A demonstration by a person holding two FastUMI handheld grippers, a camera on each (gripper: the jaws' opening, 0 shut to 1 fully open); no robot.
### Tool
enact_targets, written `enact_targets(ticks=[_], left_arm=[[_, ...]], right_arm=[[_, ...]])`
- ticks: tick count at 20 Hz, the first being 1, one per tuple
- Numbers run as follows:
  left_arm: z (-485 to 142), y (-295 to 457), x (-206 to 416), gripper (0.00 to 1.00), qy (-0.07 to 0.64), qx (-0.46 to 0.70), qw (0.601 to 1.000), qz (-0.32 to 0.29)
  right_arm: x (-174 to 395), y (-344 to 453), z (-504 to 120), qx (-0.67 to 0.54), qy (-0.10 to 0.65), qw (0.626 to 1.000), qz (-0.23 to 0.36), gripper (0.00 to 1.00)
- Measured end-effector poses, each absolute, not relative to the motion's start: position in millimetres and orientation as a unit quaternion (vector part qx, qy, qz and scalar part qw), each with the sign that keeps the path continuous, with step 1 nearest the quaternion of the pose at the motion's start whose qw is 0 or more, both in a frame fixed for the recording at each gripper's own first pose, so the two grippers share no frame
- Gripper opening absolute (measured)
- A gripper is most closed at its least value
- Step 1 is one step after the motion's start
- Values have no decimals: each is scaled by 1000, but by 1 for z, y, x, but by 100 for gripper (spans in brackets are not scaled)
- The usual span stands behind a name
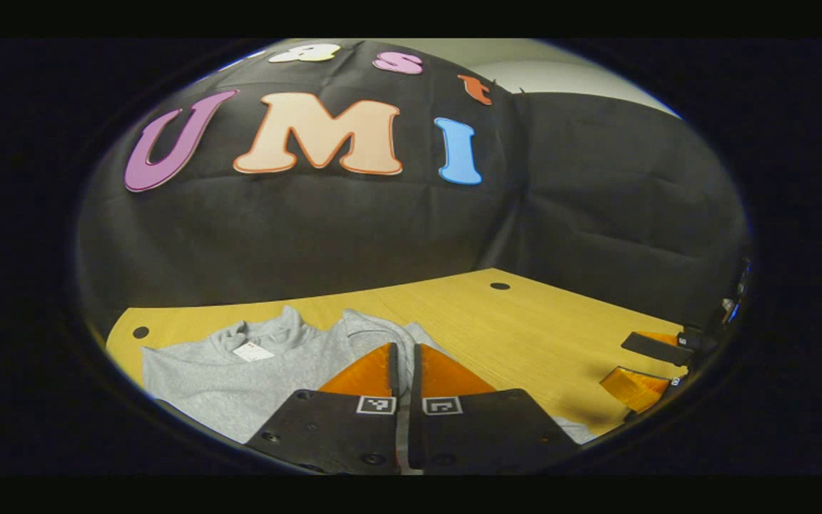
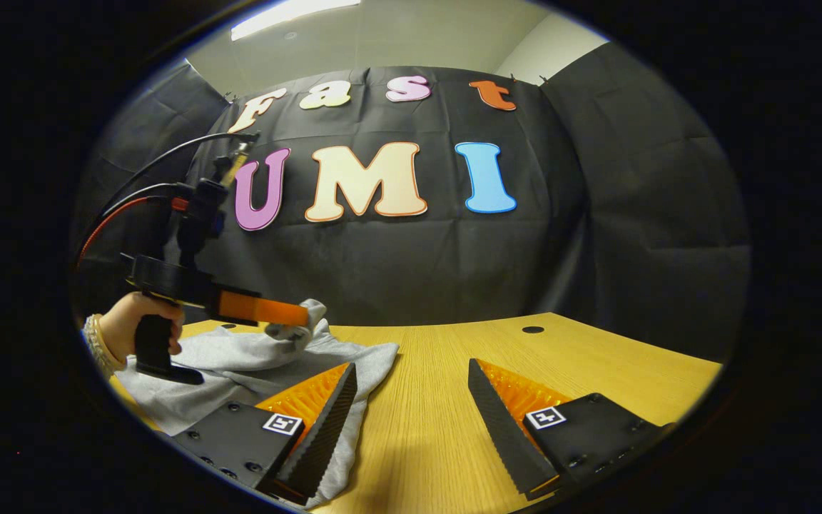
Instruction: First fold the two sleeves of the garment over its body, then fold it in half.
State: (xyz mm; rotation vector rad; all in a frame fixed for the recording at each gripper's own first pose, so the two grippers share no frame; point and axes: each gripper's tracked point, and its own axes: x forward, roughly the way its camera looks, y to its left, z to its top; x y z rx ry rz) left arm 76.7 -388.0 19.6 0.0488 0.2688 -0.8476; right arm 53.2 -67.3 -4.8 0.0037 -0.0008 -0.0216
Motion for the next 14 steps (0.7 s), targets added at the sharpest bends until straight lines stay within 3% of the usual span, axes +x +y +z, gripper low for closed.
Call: enact_targets(ticks=[6, 8, 10, 13, 14], left_arm=[[-12, -407, 88, 0, 146, 45, 905, -397], [-15, -413, 88, 6, 149, 31, 902, -403], [-7, -418, 84, 35, 140, 14, 900, -412], [8, -408, 91, 98, 118, 28, 910, -396], [11, -405, 93, 98, 110, 33, 913, -391]], right_arm=[[56, -67, -3, 3, 1, 1000, -9, 97], [55, -67, -3, 2, 0, 1000, -8, 97], [55, -67, -4, 0, -1, 1000, -8, 98], [55, -68, -4, -1, -1, 1000, -8, 98], [56, -67, -2, -1, -1, 1000, -8, 97]])
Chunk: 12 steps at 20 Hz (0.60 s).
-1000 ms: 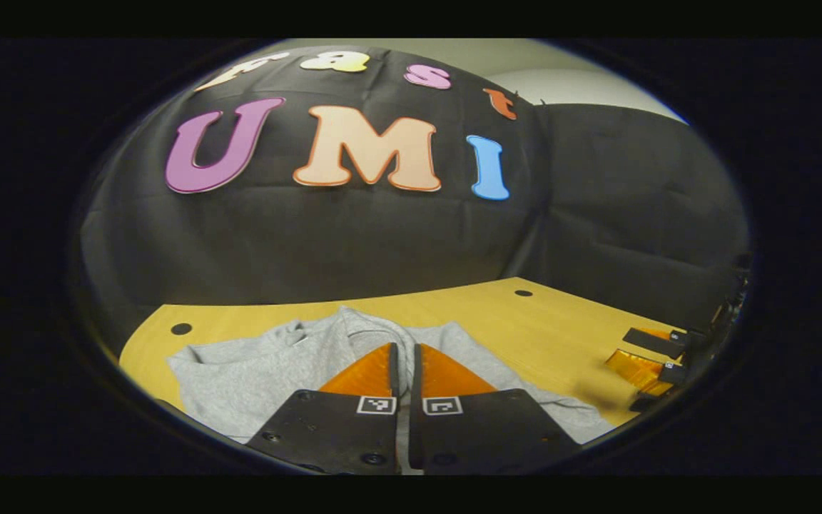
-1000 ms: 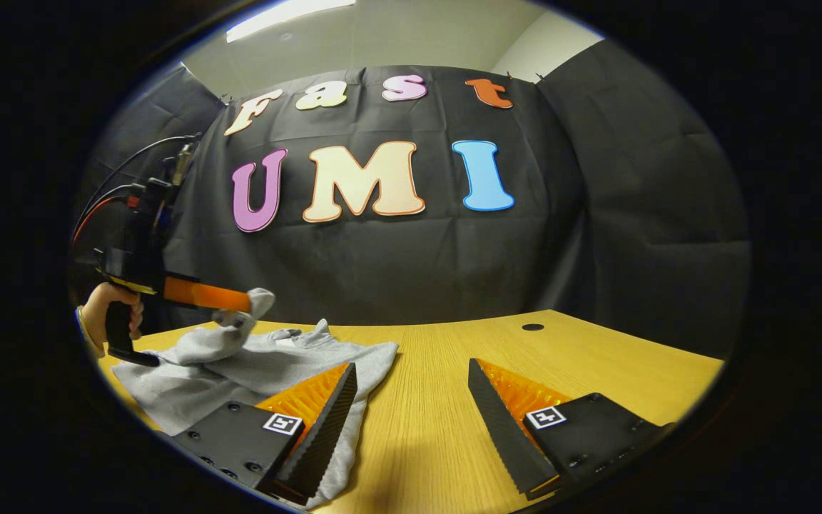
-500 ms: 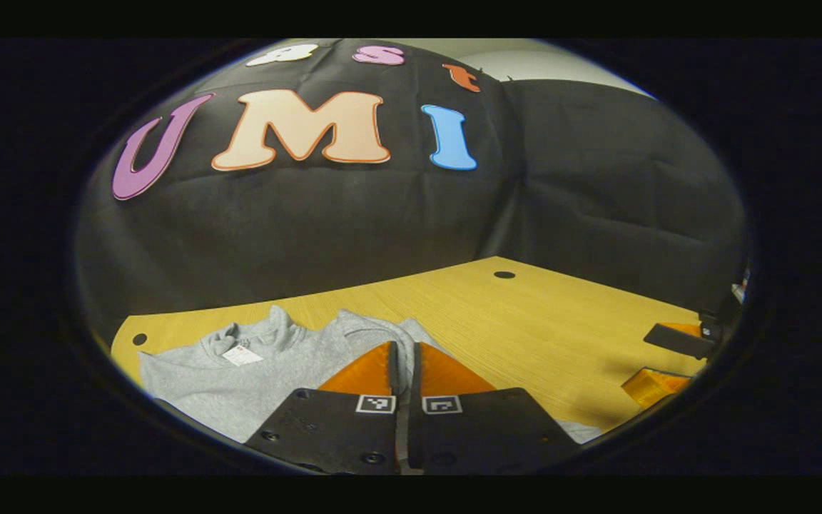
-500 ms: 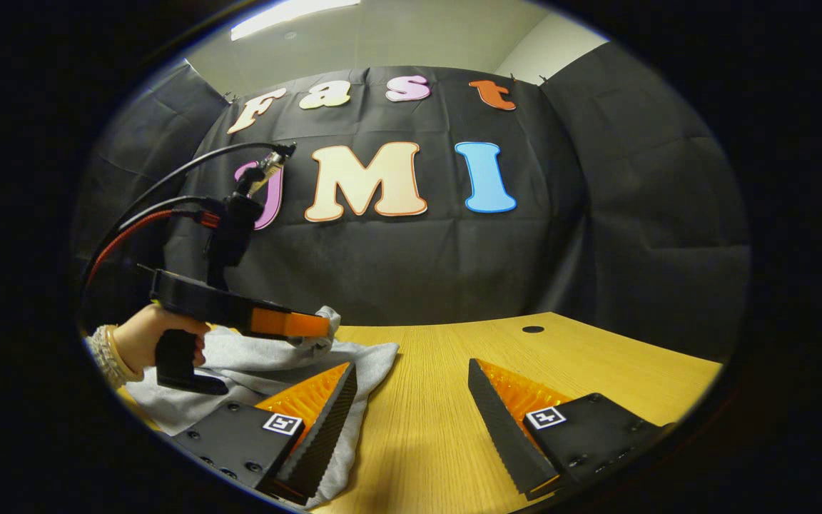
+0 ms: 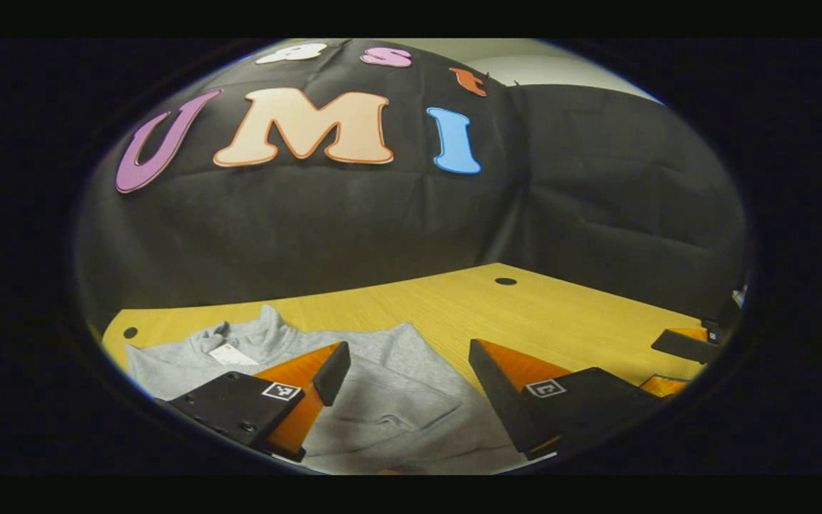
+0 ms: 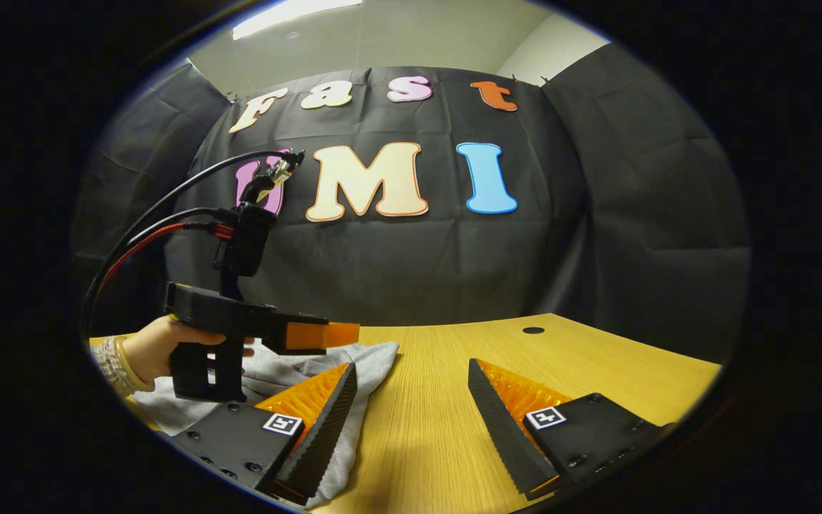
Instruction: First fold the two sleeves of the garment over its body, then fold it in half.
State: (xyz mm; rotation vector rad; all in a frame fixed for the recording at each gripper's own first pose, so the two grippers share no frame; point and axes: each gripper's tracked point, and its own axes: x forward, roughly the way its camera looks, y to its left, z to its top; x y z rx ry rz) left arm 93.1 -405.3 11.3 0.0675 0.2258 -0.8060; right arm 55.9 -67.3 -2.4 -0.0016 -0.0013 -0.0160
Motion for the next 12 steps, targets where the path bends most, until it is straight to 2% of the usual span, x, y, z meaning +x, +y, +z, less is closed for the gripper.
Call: enact_targets(ticks=[5, 12], left_arm=[[33, -369, 91, 97, 91, 24, 922, -376], [68, -272, 76, 96, 75, 53, 939, -331]], right_arm=[[58, -69, -4, -1, 2, 1000, -9, 97], [60, -72, -11, 6, 20, 1000, -10, 97]])
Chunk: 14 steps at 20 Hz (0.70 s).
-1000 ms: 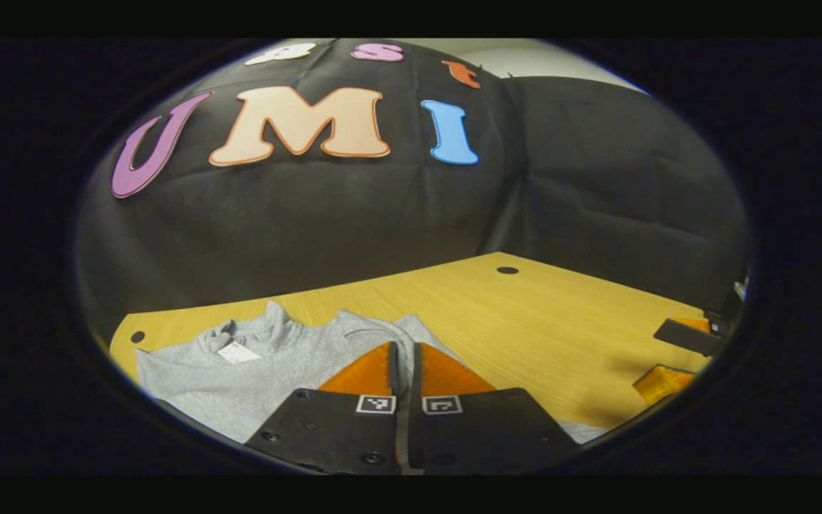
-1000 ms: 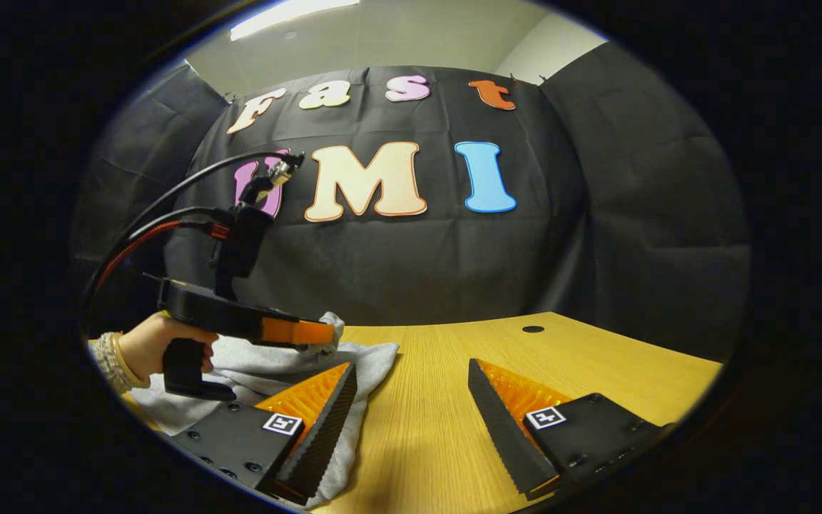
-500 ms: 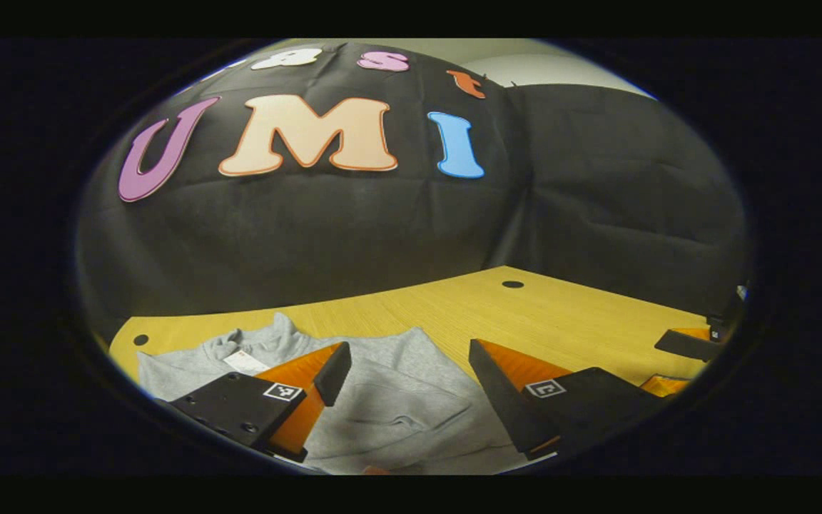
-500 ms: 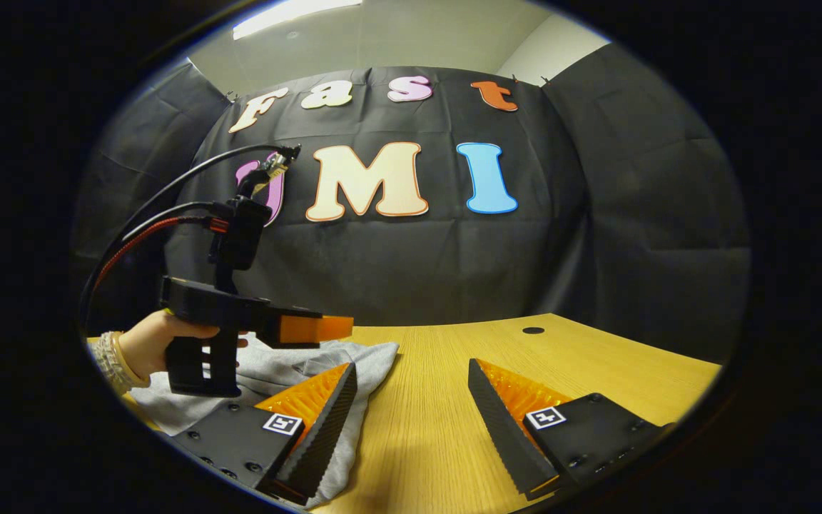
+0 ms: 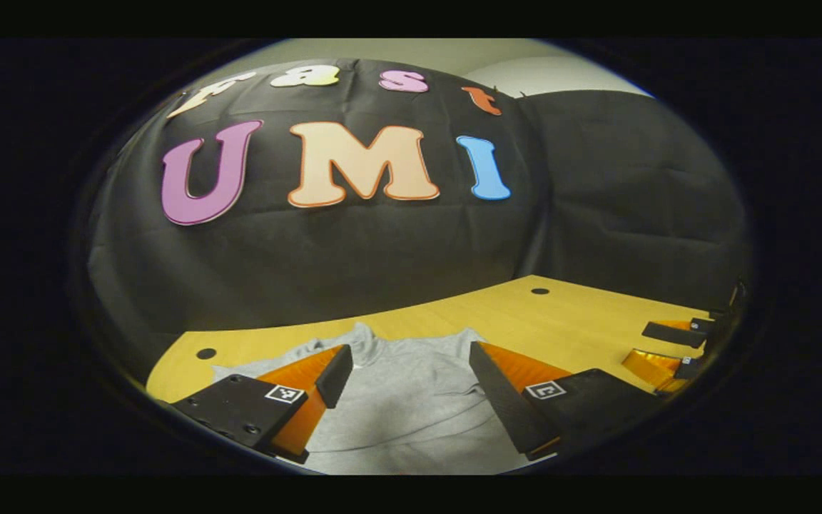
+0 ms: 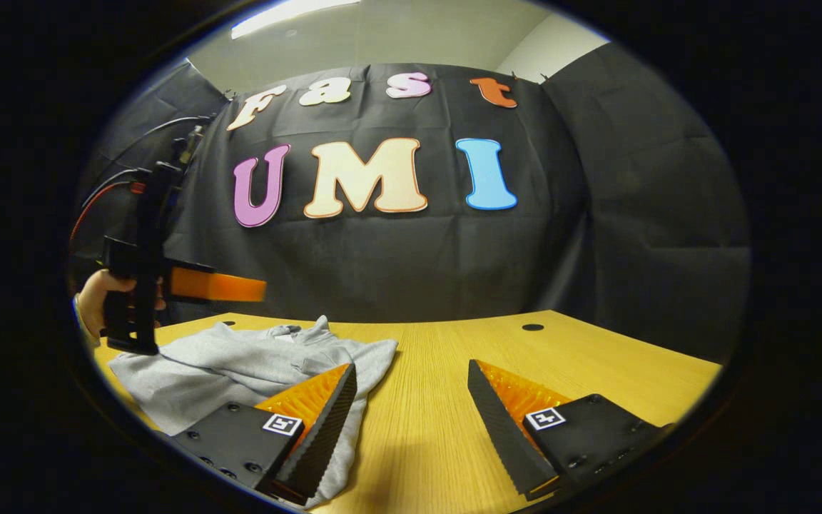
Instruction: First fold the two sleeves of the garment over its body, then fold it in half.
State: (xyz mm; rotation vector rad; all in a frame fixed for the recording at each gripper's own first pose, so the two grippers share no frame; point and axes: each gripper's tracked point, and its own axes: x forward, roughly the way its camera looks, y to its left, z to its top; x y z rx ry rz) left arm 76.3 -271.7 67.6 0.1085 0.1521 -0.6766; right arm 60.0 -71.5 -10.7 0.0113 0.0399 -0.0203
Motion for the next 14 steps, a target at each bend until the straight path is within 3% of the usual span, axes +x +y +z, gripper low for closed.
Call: enact_targets(ticks=[9, 11, 14], left_arm=[[39, -126, 38, 96, 129, 66, 955, -257], [22, -95, 25, 100, 153, 77, 958, -231], [-4, -62, -1, 96, 186, 80, 957, -206]], right_arm=[[33, -48, -26, -18, 86, 996, 19, 97], [20, -35, -25, -17, 98, 994, 34, 97], [-1, -17, -37, -32, 133, 989, 50, 97]])
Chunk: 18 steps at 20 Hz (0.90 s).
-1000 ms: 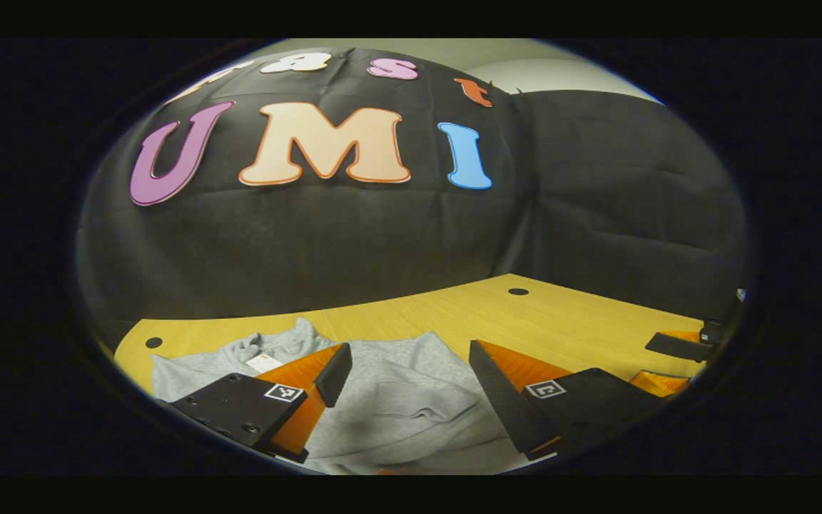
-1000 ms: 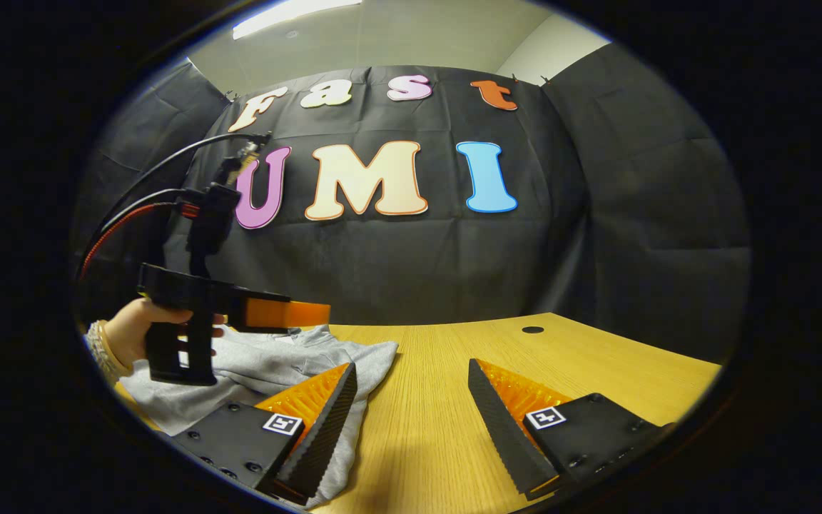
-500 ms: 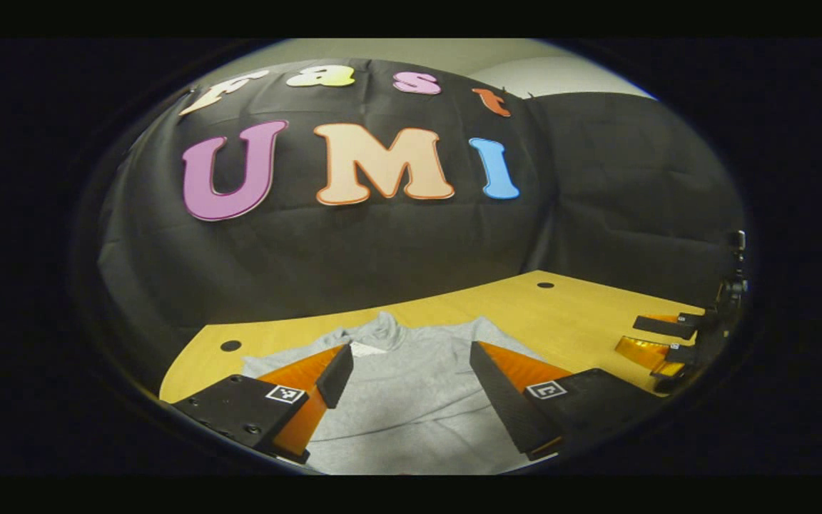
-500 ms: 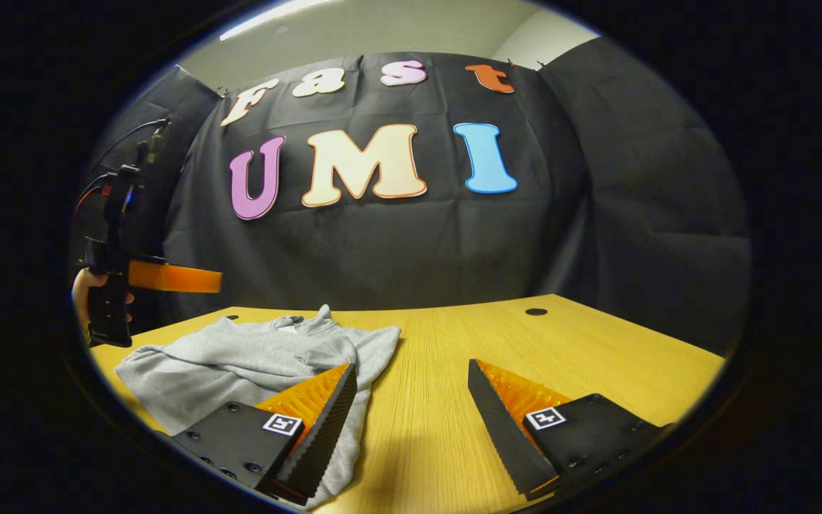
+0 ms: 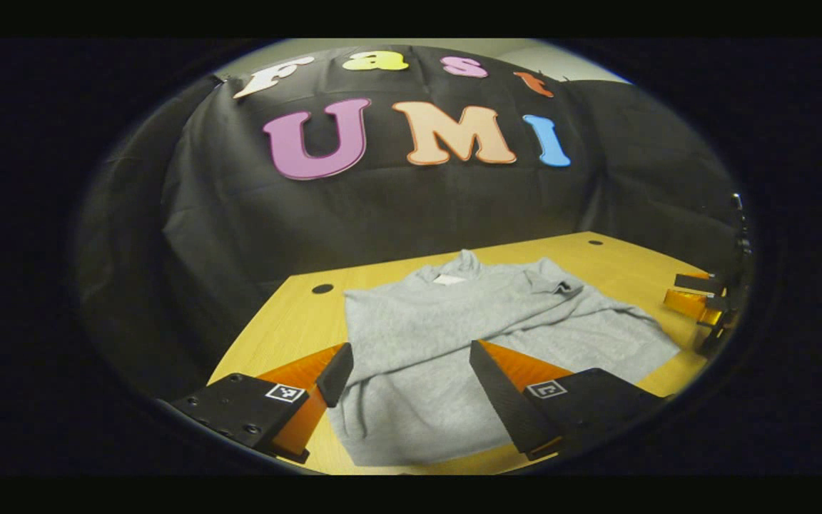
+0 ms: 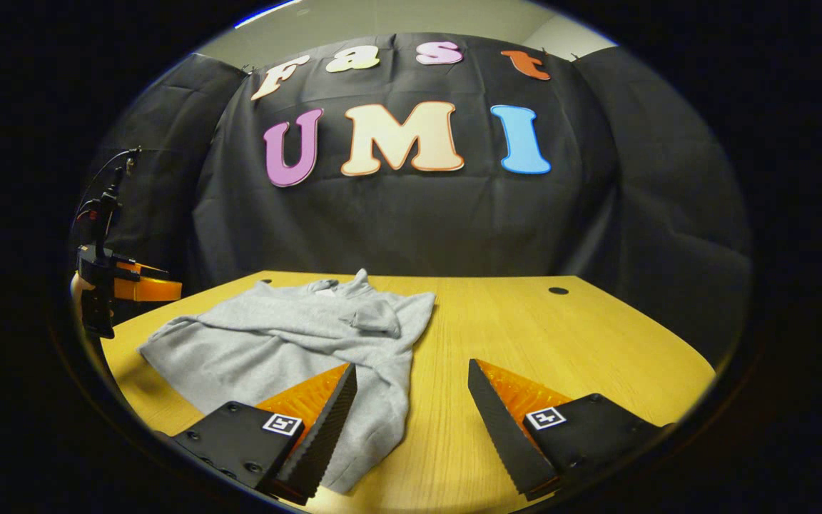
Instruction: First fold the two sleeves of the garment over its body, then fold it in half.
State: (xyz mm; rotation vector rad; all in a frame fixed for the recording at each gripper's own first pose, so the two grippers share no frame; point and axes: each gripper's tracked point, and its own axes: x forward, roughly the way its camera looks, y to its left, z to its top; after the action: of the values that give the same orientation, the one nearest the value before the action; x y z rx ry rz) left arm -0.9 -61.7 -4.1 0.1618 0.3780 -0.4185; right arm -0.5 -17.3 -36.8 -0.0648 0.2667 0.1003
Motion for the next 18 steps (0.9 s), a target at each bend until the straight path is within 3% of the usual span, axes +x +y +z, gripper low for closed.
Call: enact_targets(ticks=[9, 10, 18], left_arm=[[-61, -21, -52, 96, 262, 74, 945, -181], [-64, -18, -56, 100, 267, 71, 944, -179], [-87, -11, -70, 97, 300, 63, 936, -173]], right_arm=[[-38, 20, -69, -28, 212, 973, 86, 98], [-41, 25, -74, -25, 224, 970, 90, 98], [-57, 36, -98, -45, 282, 953, 97, 98]])
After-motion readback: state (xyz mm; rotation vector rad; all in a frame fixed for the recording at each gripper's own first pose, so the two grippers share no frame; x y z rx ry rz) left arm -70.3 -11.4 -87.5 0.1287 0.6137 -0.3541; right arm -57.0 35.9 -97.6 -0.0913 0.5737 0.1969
